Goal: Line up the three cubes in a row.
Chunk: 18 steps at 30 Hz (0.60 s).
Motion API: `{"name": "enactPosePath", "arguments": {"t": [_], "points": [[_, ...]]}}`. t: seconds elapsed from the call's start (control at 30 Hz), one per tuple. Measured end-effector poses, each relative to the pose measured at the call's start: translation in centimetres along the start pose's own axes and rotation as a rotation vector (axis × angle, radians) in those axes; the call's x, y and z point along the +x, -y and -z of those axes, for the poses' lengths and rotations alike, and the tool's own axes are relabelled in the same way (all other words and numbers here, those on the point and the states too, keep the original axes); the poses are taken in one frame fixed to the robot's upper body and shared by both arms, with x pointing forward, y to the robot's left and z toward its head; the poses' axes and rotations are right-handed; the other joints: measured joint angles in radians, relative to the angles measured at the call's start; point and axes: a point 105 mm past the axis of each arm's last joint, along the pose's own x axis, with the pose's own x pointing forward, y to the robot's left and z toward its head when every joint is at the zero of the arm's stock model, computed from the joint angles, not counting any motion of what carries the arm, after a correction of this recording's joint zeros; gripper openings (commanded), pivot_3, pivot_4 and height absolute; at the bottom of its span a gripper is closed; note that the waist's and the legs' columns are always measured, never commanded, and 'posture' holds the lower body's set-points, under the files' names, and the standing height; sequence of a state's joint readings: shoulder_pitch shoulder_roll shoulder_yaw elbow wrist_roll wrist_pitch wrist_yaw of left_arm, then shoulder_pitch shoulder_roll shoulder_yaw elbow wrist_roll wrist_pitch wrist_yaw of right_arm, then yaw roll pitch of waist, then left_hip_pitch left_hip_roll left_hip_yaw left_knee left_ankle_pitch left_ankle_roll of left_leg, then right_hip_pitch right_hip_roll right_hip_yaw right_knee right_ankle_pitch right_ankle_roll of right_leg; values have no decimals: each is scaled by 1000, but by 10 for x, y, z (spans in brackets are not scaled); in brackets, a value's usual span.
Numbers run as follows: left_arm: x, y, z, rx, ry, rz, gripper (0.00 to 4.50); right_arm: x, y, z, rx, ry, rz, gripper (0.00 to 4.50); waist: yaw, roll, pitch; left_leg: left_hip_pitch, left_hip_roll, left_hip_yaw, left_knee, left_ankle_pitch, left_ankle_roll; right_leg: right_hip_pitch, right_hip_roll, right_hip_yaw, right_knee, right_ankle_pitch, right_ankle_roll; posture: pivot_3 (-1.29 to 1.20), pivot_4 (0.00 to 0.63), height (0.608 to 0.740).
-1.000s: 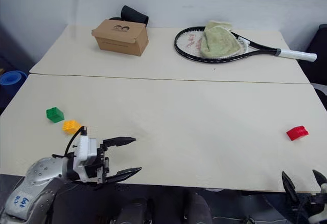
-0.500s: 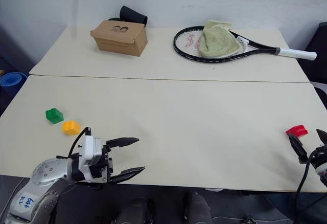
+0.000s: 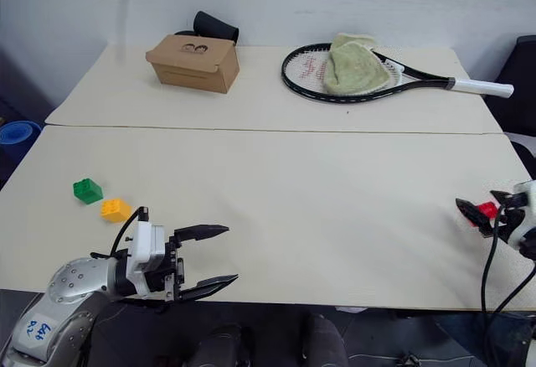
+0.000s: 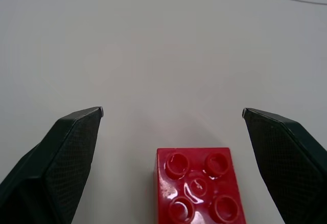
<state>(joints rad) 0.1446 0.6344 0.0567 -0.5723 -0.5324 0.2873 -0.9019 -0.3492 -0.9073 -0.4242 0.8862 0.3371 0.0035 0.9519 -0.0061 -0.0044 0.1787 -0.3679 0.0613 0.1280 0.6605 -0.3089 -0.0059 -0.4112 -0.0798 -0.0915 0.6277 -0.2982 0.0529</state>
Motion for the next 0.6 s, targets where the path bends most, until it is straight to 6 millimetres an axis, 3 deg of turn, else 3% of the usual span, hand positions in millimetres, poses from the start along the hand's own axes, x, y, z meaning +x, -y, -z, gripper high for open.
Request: {"name": "enactPosePath", "arguments": {"t": [0.2, 0.33, 0.5, 0.6], "points": [[-1, 0, 0, 5, -6, 10, 4477, -2, 5, 13, 25, -57, 29, 4500, 0, 0, 0, 0, 1, 1, 0, -1, -1, -1, 0, 1, 0, 0, 0, 0, 150, 740], [-1, 0, 0, 7, -5, 16, 4500, -8, 6, 20, 40, -69, 36, 3264, 0, 0, 0, 0, 1, 2, 0, -1, -1, -1, 0, 2, 0, 0, 0, 0, 150, 740], [-1, -2, 0, 6, -6, 12, 4500, -13, 6, 15, 37, -32, 20, 1655, 0, 0, 0, 0, 1, 2, 0, -1, -1, -1, 0, 2, 0, 0, 0, 0, 150, 740], [-2, -5, 3, -4, -11, 3, 4500, -15, -1, 12, 9, -28, -33, 1504, -1, 0, 0, 0, 2, 2, 0, -1, -1, -1, 0, 3, 0, 0, 0, 0, 150, 740]]}}
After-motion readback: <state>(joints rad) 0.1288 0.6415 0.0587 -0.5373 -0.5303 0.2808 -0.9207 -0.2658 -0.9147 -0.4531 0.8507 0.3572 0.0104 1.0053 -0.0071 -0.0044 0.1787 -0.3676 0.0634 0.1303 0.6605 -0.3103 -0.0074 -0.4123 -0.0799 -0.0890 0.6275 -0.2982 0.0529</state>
